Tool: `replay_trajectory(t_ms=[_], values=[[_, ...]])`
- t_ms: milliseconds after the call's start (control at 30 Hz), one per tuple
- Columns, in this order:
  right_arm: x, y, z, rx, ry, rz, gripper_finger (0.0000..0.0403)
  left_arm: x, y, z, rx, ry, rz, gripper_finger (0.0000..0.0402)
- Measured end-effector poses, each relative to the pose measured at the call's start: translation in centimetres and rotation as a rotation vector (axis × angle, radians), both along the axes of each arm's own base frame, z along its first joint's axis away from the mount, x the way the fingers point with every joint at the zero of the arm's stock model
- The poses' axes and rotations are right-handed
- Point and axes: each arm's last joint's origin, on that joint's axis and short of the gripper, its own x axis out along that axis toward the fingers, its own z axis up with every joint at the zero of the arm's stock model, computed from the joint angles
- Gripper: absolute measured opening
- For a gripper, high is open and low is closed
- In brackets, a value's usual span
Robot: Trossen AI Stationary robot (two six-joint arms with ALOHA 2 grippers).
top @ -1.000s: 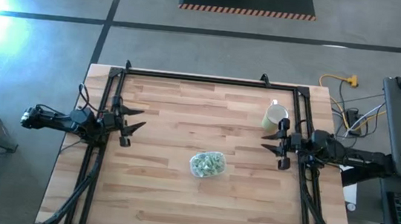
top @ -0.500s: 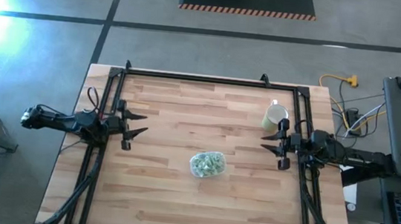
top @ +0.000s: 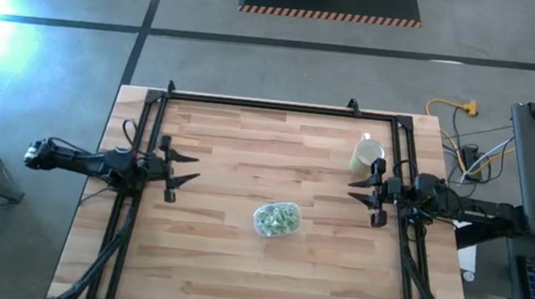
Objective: Pick and place items into bin
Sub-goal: Return to Home Position
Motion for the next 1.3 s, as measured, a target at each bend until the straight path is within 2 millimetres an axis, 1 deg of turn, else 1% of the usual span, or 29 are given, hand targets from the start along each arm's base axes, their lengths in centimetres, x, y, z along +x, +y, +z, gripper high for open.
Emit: replay_trajectory(t_ms=[233, 600, 967, 1300], values=[[0.0, 0.0, 0.0, -0.001, 0.0, 0.0, 0.0095, 0.2, 0.0, -0.4, 0.005, 0.04, 0.001, 0.0173], [0.0, 0.0, 0.0, 0.0, 0.0, -0.001, 0.0102, 0.5, -0.1, -0.8, 0.012, 0.09, 0.001, 0.0173], [0.0, 0.0, 0.0, 0.0, 0.0, -0.003, 0.0088, 0.7, -0.1, -1.2, 0.016, 0.127, 0.001, 0.0173], [0.0, 0.0, 0.0, 0.0, 0.0, -0.003, 0.0095, 0.8, -0.1, -1.3, 0.019, 0.146, 0.001, 0.0173]])
